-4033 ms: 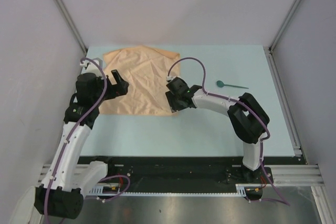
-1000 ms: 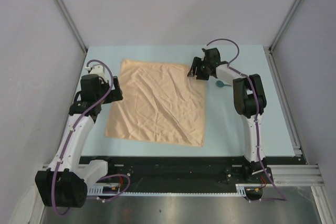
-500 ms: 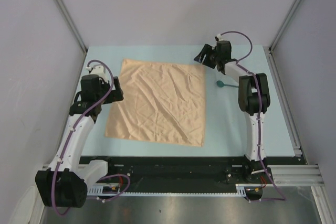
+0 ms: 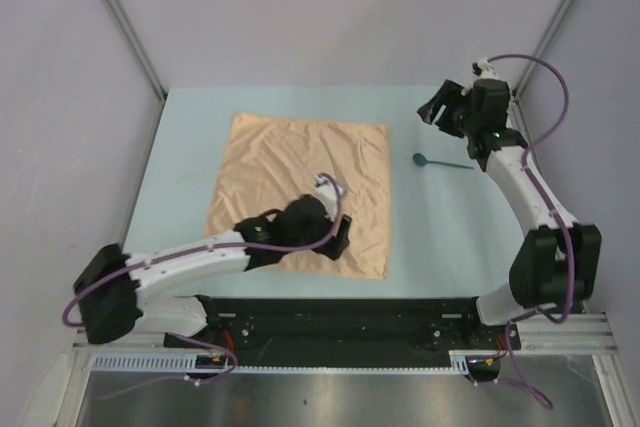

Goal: Fold the napkin, place the utensils inside, and roll it up
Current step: Flatten the napkin out, then fold the napkin

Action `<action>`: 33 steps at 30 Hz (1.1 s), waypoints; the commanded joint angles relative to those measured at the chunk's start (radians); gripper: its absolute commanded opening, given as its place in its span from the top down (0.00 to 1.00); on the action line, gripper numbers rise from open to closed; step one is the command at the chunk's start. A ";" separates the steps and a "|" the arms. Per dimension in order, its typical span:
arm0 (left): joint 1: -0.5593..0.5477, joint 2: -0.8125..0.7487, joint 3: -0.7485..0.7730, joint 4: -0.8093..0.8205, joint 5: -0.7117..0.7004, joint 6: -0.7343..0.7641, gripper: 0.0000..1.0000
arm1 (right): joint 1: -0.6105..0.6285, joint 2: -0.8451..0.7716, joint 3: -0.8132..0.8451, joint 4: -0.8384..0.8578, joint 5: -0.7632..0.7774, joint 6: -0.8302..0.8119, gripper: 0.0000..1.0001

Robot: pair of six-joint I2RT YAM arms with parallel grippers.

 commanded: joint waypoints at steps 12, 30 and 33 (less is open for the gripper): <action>-0.326 0.502 0.208 0.219 -0.059 -0.163 0.40 | -0.193 -0.481 -0.280 -0.291 0.116 -0.060 0.28; -0.357 0.638 0.297 0.215 -0.050 -0.171 0.58 | -0.199 -0.469 -0.321 -0.277 0.064 -0.051 0.28; -0.361 0.646 0.315 0.176 -0.084 -0.185 0.59 | -0.199 -0.469 -0.323 -0.276 0.062 -0.054 0.28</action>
